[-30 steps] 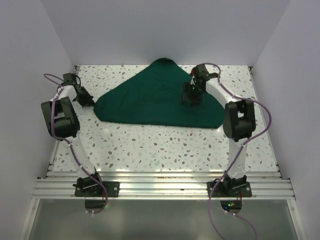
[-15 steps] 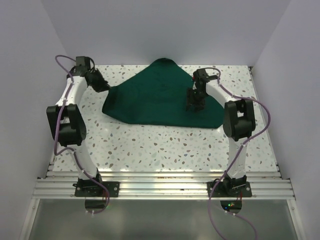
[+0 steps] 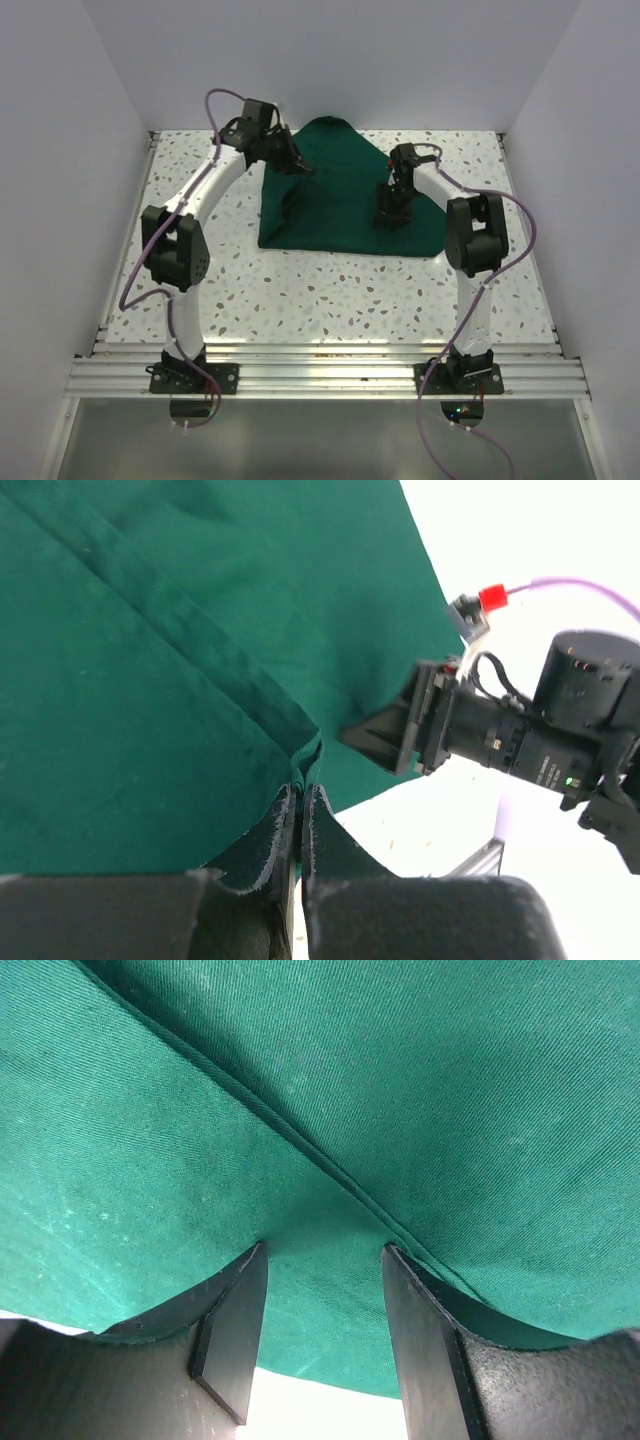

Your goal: Prepare the surgical pack

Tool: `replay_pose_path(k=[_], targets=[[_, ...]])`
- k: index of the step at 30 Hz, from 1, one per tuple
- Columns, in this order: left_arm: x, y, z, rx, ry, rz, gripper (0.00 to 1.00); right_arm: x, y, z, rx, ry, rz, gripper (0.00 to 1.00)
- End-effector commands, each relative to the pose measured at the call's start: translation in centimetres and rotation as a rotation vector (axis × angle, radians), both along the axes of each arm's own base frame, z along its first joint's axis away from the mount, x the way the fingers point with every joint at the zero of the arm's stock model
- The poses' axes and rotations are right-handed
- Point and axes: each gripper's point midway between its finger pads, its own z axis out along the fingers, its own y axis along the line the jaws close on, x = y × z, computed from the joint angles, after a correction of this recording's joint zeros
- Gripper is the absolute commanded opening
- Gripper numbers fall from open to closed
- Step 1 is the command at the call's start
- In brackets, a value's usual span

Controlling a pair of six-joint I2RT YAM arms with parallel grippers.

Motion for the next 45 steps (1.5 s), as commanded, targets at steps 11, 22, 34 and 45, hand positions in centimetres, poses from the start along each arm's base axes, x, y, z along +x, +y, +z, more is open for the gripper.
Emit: replay_pose_path(k=[11, 22, 34, 45], targets=[[-0.9, -9.2, -3.0, -0.069, 0.061, -0.137, 0.00, -1.0, -0.4, -1.8, 0.041, 0.065, -0.033, 0.54], [-0.8, -11.7, -5.2, -0.086, 0.086, -0.159, 0.00, -1.2, -0.1, -2.4, 0.055, 0.089, -0.026, 0.54], [-1.4, -12.2, -7.6, -0.090, 0.133, -0.180, 0.10, -1.4, 0.0, -2.4, 0.062, 0.095, -0.020, 0.54], [-0.4, -8.0, -1.6, 0.019, -0.051, -0.189, 0.71, 1.8, 0.1, 3.0, 0.067, -0.056, 0.000, 0.54]])
